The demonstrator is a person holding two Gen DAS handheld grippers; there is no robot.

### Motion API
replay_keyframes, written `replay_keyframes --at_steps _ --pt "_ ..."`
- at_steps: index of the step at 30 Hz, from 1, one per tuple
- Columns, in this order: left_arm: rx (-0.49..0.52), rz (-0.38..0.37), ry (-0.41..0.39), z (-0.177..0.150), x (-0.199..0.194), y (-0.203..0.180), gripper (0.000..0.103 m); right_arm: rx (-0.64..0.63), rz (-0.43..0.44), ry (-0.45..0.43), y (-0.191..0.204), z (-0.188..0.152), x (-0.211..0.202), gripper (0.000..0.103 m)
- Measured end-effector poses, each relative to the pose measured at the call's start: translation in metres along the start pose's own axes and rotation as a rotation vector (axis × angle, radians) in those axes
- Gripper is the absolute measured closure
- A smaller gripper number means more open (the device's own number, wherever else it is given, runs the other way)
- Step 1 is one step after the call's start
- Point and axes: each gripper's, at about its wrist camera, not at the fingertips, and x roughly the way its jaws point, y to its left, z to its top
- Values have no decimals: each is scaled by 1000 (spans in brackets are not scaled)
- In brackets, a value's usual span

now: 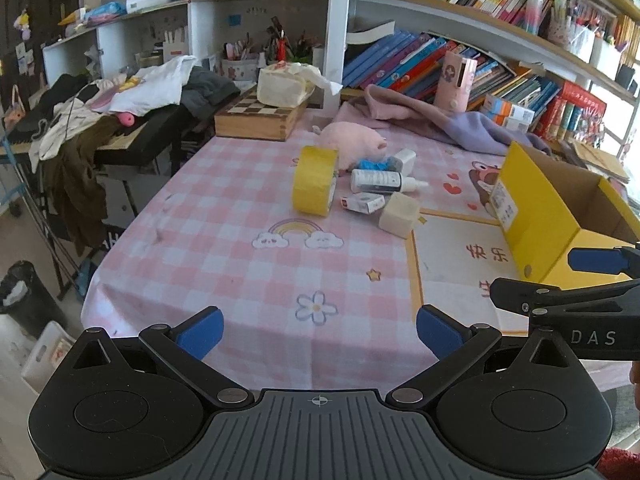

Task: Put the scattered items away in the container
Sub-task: 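Grasp the yellow tape roll with the left tool while the right tool grasps the white soap bar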

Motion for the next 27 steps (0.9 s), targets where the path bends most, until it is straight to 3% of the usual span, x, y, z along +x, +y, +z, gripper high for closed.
replay_keyframes --at_steps 16,20,27 --pt "76 53 43 74 83 -1 0 24 62 65 -32 68 97 7" --pt "122 67 67 87 106 -3 0 50 81 112 -41 75 127 7" --pt "77 61 94 112 141 12 0 36 127 190 -40 78 166 7"
